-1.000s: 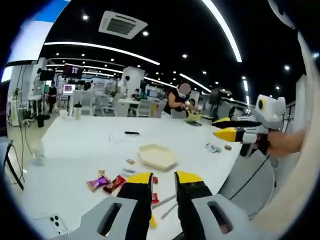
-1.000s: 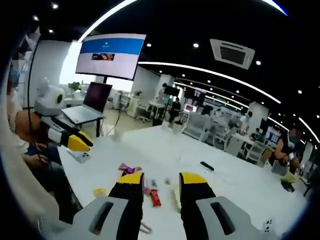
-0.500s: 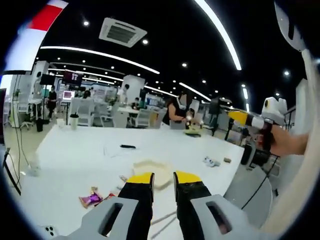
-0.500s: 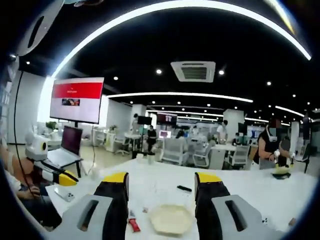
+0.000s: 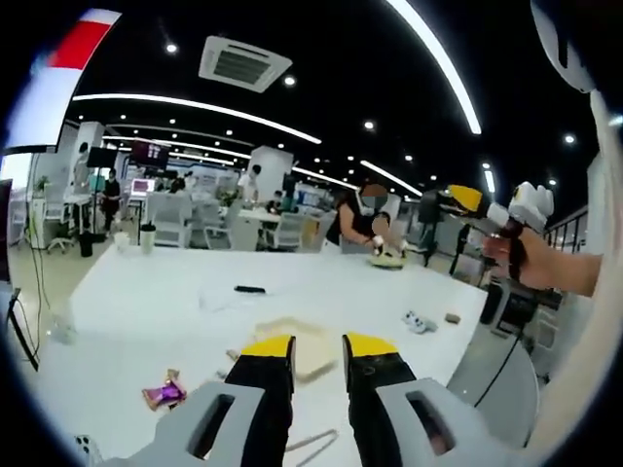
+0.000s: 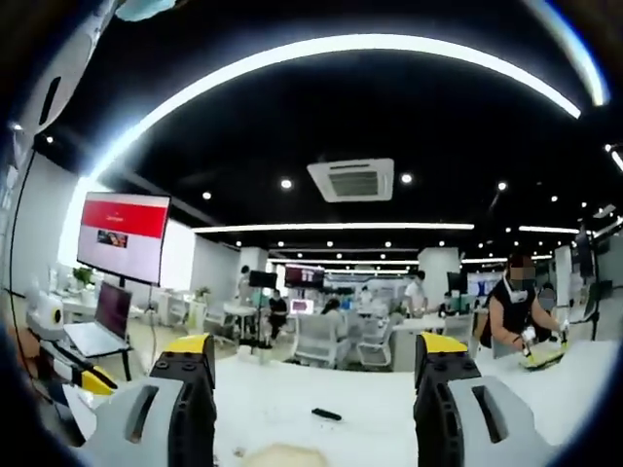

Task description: Place the target food into the container with the food tongs after gripping and lifting it, then release it inside without dropping or visibly crushing the food.

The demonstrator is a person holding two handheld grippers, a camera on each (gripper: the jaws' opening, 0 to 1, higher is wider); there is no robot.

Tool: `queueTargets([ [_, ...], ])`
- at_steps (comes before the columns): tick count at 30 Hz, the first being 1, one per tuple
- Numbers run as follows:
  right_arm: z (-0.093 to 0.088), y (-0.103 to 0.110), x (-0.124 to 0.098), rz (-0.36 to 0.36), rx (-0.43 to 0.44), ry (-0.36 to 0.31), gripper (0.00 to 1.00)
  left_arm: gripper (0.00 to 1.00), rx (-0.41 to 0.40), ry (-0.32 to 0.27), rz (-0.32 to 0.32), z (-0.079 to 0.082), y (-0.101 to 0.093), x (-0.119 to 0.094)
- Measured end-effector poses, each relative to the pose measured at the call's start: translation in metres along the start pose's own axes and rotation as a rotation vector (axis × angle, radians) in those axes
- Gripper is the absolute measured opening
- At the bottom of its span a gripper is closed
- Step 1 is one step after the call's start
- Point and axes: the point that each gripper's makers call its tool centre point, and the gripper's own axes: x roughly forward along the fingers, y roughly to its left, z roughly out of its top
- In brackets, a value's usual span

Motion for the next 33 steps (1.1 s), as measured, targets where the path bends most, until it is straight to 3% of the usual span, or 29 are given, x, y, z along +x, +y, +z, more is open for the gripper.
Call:
queueTargets([
  [2, 0.001, -0.002, -0.006, 0.001, 0.003, -0.024, 0.84, 0.19, 0.023, -0.005, -0.021, 0.005, -0.008, 0.006],
  [4, -0.007, -0.002, -0.011, 0.002, 0.01, -0.002, 0.82, 0.19, 0.06, 0.006, -0.033, 0.007, -0.015, 0.01],
  [9, -0.049, 0.016, -0.029, 0.078, 0.009, 0.146, 0.78, 0.17, 0.102, -0.028, -0.066, 0.015, -0.033, 0.015],
  [11, -0.055, 0.019, -0.035, 0.09, -0.005, 0.167, 0.75, 0.18, 0.103, -0.031, -0.057, 0.016, -0.035, 0.013],
  [14, -0.059, 0.019, -0.047, 0.088, 0.004, 0.168, 0.74, 0.18, 0.108, -0.032, -0.036, 0.014, -0.035, 0.004],
  [21, -0.086, 0.027, -0.06, 0.089, 0.022, 0.257, 0.69, 0.22, 0.084, -0.01, 0.008, 0.0, -0.023, -0.014],
  [29, -0.101, 0.038, -0.062, 0.106, 0.046, 0.303, 0.65, 0.44, 0.113, -0.058, 0.073, 0.008, -0.013, -0.022],
  [33, -0.105, 0.042, -0.061, 0.117, 0.053, 0.314, 0.65, 0.48, 0.104, -0.063, 0.085, 0.008, -0.009, -0.024],
])
